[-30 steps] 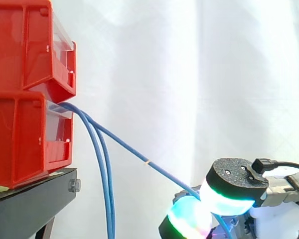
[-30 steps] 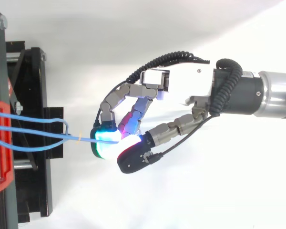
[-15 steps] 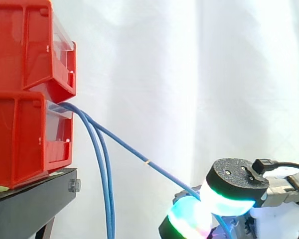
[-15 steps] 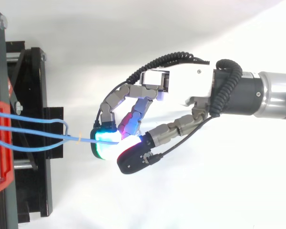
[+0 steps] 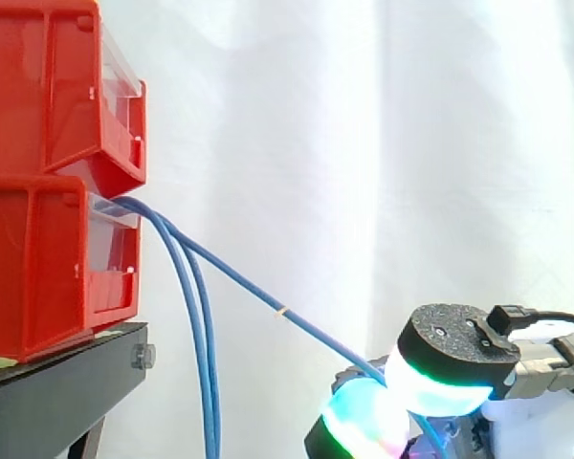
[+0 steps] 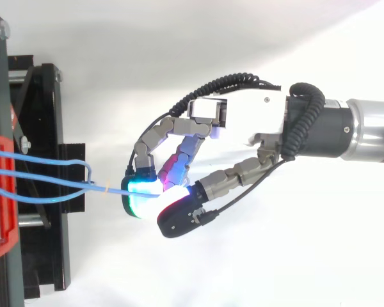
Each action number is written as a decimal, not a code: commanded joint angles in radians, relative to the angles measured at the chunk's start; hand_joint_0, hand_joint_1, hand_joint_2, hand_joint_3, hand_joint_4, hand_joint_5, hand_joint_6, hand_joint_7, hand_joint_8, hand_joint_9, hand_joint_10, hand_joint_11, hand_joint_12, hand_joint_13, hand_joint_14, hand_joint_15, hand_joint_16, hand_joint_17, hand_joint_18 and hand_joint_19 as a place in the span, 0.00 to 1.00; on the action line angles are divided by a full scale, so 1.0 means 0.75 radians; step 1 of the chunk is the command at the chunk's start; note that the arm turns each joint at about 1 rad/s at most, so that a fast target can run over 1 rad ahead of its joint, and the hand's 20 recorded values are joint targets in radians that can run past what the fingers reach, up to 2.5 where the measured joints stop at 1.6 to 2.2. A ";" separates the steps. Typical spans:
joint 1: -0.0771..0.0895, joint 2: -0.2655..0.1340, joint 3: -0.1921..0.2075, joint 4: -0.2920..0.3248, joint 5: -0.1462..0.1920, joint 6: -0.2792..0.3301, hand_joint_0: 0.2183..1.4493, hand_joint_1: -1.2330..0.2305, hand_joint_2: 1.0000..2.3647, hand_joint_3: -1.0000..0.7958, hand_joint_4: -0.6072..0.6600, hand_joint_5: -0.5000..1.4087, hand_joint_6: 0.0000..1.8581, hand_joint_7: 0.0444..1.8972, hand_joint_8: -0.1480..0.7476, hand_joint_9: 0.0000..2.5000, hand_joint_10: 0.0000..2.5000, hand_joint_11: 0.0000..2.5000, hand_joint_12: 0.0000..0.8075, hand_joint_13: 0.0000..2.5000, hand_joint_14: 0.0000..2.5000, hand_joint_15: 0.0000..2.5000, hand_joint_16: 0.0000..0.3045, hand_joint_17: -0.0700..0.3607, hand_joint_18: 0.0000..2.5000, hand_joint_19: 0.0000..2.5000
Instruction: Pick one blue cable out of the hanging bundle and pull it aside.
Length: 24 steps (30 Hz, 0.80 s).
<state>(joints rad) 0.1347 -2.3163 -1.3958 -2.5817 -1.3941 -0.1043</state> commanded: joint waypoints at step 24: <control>0.013 0.000 0.000 0.000 0.000 0.000 0.29 0.30 0.06 0.52 0.50 0.24 0.49 0.52 0.47 0.49 0.01 0.24 0.39 0.39 0.01 0.20 0.19 0.46 0.38 0.22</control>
<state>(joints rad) 0.1435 -2.3163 -1.3959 -2.5817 -1.3942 -0.1043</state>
